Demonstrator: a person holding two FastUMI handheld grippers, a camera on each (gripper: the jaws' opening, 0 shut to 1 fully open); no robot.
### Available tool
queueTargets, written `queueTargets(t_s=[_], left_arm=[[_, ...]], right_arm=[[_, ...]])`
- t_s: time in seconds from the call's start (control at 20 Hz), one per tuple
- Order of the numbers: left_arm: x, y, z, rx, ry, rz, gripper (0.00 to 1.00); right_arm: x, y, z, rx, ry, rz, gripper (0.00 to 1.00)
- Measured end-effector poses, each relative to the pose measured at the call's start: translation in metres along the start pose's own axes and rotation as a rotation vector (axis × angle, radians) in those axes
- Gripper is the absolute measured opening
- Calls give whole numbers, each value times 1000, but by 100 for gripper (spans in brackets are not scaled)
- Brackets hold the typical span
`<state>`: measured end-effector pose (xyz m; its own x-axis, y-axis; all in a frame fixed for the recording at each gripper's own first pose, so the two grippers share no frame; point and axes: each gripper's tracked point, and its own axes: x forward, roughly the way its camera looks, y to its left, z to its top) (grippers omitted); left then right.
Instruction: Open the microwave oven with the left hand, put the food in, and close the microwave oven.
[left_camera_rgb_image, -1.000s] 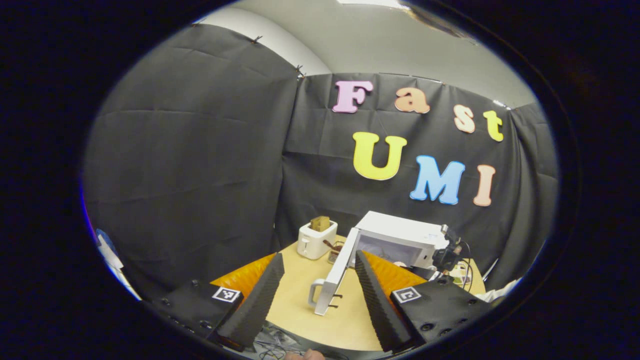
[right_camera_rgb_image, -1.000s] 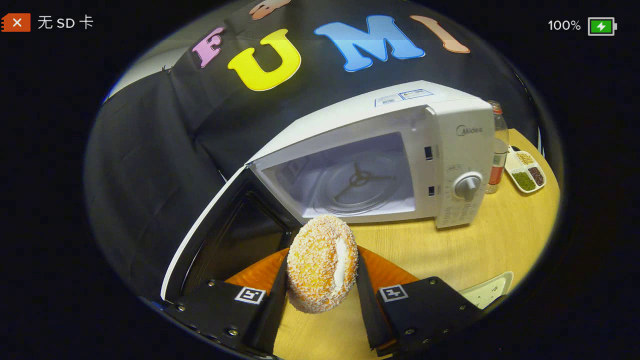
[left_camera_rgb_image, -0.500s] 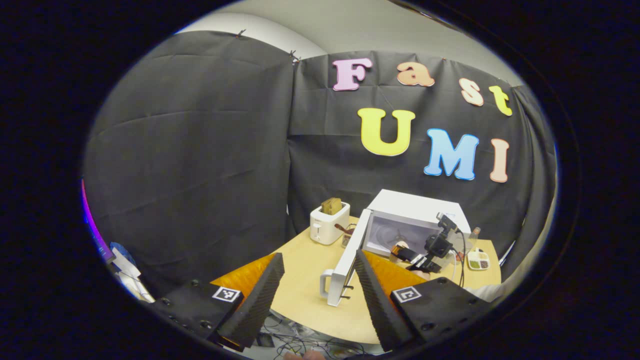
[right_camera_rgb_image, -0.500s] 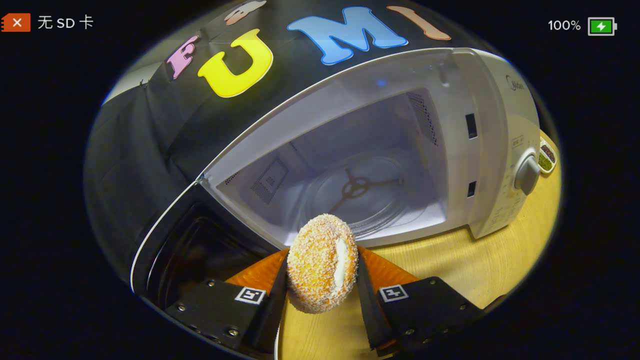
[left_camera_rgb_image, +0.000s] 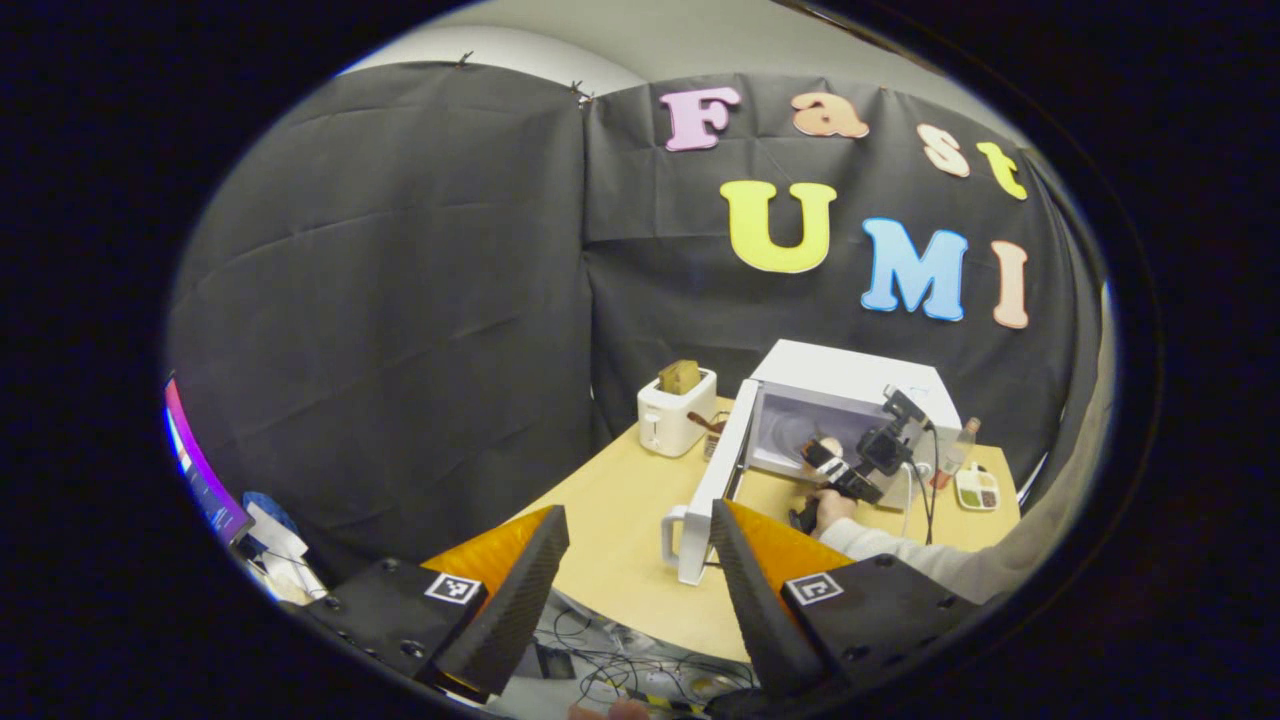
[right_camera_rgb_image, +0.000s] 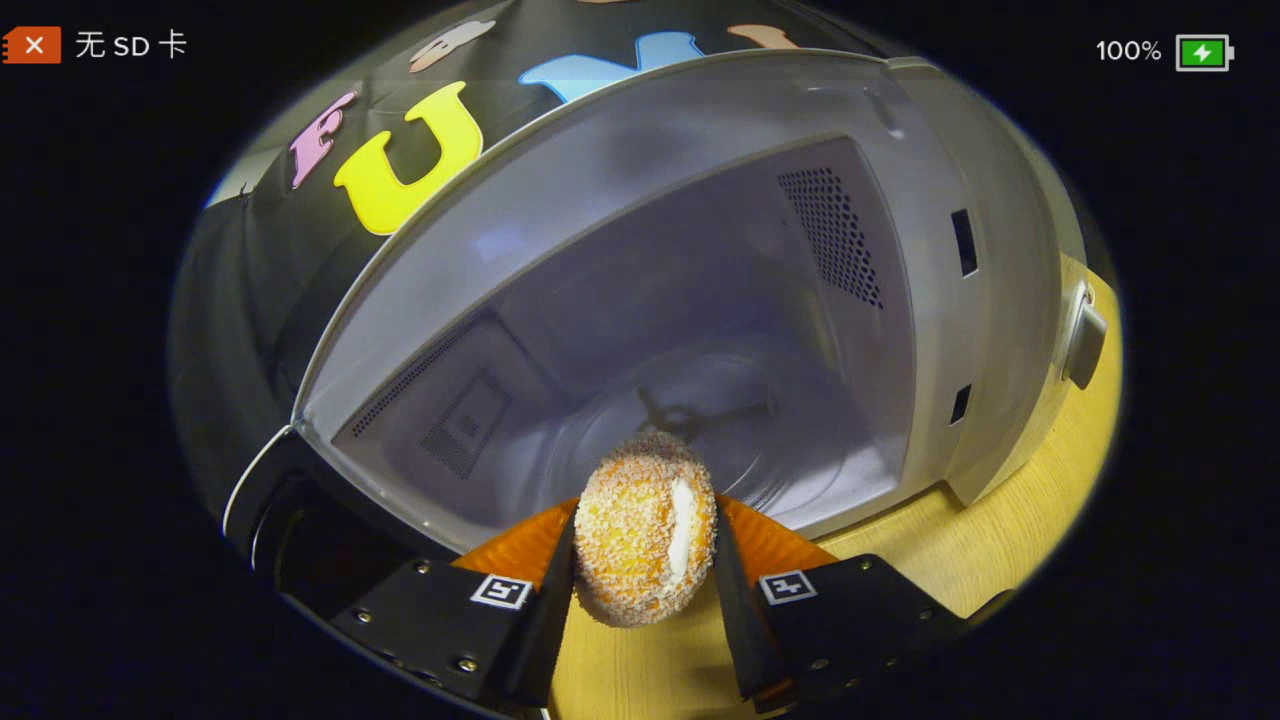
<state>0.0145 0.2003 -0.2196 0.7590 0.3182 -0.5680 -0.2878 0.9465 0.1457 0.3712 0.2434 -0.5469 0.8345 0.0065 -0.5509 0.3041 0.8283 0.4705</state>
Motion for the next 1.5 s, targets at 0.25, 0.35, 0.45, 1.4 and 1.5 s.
queueTargets(t_s=[0.25, 0.35, 0.45, 1.4, 1.5], left_arm=[[0, 1, -14, 8, 39, -2, 99], [4, 0, -14, 3, 45, 5, 92], [3, 1, -19, 1, 57, 11, 92], [-12, 10, -27, -39, 41, 46, 95], [-16, 10, -26, -50, 31, 50, 93]], right_arm=[[15, -12, 2, -24, -56, -76, 68], [23, -17, 5, -29, -89, -103, 68], [28, -18, 10, -24, -120, -113, 68], [38, -35, 22, -161, -164, -92, 98], [31, -34, 20, -172, -144, -79, 99]])
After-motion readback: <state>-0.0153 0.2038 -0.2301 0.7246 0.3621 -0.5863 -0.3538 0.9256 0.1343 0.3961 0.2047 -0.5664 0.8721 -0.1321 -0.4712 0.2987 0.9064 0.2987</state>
